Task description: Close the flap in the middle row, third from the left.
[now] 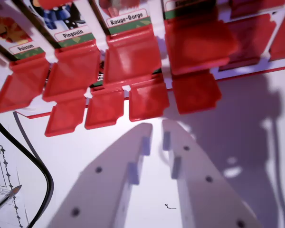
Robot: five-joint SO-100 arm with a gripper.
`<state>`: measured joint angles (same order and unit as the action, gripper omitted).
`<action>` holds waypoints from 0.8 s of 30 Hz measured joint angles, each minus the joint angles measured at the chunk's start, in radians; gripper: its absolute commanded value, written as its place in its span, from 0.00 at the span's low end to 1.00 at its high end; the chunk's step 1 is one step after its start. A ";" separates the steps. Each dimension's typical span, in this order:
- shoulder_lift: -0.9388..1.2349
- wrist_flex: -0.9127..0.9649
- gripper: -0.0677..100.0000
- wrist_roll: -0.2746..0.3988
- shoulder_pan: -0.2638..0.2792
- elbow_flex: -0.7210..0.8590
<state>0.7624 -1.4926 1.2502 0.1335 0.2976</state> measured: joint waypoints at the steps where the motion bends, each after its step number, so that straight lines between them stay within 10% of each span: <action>1: -0.008 0.000 0.02 -0.002 0.000 -0.005; 24: -0.192 0.077 0.02 -0.060 0.011 -0.124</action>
<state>0.5706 -1.4159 1.1904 0.1442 0.1733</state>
